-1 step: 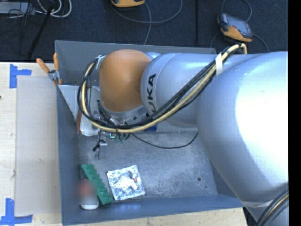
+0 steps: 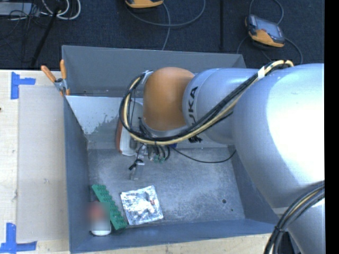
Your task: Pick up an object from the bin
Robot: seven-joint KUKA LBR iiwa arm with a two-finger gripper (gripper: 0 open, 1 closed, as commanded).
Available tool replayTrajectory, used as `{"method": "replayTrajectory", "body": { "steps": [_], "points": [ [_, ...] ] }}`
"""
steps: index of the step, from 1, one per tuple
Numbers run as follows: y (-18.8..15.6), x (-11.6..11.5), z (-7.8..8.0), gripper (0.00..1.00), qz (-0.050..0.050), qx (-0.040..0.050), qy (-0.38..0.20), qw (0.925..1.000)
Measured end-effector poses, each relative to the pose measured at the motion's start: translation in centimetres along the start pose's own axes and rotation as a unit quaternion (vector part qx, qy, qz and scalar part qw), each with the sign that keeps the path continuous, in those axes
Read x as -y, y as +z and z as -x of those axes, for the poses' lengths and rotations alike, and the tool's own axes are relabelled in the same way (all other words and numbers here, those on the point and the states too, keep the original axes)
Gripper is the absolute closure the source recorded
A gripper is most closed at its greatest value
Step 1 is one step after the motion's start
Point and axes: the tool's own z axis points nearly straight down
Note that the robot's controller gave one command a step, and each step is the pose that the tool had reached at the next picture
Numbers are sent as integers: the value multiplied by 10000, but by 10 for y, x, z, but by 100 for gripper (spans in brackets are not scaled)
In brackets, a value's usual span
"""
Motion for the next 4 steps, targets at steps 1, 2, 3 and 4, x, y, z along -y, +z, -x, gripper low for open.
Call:
{"method": "replayTrajectory", "body": {
  "steps": [1,2,3,4],
  "points": [
    [-4,15,-23,0,-3,15,-1846,9828],
    [-6,-10,-48,0,-3,18,-4691,8831],
    [-1,20,-53,0,-4,16,-3728,9279],
    [-2,6,-35,0,-9,40,-6450,7642]
  ]
}}
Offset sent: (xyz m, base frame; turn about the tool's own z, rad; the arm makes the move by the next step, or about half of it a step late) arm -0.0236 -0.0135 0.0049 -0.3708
